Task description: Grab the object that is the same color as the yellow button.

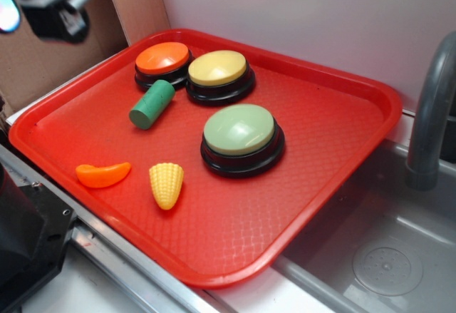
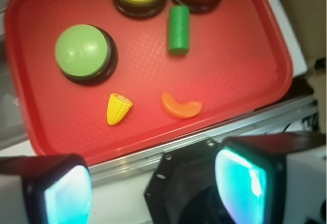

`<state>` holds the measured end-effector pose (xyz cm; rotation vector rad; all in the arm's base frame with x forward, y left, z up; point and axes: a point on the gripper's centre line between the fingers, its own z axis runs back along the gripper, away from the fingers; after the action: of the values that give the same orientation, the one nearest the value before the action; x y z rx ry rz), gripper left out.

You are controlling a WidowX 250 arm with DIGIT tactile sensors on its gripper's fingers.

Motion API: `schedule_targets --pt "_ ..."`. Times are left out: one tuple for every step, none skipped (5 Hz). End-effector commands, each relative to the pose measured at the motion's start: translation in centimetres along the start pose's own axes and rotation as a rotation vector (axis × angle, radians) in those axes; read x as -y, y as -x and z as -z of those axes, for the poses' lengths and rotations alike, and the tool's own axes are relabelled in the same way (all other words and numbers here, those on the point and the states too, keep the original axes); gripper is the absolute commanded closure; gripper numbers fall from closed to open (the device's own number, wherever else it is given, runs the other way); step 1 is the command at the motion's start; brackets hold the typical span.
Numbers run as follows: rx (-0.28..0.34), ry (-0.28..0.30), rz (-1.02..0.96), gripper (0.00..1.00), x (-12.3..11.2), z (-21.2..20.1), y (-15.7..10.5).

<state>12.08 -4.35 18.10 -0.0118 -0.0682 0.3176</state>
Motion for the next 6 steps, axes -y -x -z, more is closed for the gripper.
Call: schedule_targets --pt "-0.024 0.048 -0.114 0.00 2.0 6.6 -1.0" --pt "-0.025 0.049 -0.098 0.00 3.3 10.5 -1.0" --pt "0.029 0.055 -0.144 0.00 4.1 13.6 -1.0" --pt "0.042 0.089 -0.192 0.00 4.5 15.7 -1.2" --pt "0.087 0.087 -0.209 0.00 5.0 16.8 -0.8" --pt "0.096 0.094 -0.200 0.00 5.2 17.4 -0.7"
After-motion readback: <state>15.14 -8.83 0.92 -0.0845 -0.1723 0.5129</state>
